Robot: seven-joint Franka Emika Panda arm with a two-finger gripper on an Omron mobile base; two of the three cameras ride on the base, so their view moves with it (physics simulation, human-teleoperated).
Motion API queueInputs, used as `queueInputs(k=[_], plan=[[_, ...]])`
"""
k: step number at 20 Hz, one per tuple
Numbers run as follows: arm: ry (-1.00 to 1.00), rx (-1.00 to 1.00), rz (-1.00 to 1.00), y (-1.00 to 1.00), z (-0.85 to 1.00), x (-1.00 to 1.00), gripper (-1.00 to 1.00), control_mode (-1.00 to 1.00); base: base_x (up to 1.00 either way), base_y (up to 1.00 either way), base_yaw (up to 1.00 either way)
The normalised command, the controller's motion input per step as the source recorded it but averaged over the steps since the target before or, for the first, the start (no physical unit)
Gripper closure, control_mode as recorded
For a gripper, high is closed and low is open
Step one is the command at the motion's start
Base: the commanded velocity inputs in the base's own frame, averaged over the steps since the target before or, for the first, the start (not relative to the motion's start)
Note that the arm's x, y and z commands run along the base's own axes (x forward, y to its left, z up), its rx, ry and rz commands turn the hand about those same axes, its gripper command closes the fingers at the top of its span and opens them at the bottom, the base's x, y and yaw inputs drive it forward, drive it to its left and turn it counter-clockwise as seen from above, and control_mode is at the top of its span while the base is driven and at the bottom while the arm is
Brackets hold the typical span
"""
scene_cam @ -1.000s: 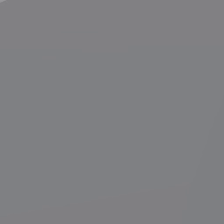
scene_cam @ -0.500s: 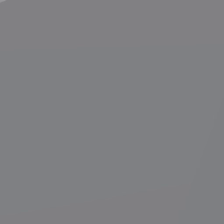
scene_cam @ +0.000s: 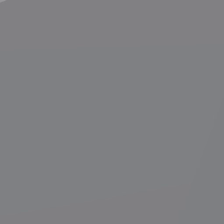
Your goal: Start the toaster. Once the lever pops up, take the bread to the plate on the dining counter.
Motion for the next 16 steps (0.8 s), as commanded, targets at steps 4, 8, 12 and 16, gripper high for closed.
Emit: queueInputs(k=[4,8,12,16], plan=[[0.00,0.00,0.00,0.00,0.00,0.00,-1.00,-1.00,0.00,0.00,0.00],[0.00,0.00,0.00,0.00,0.00,0.00,-1.00,-1.00,0.00,0.00,0.00],[0.00,0.00,0.00,0.00,0.00,0.00,-1.00,-1.00,0.00,0.00,0.00],[0.00,0.00,0.00,0.00,0.00,0.00,-1.00,-1.00,0.00,0.00,0.00]])
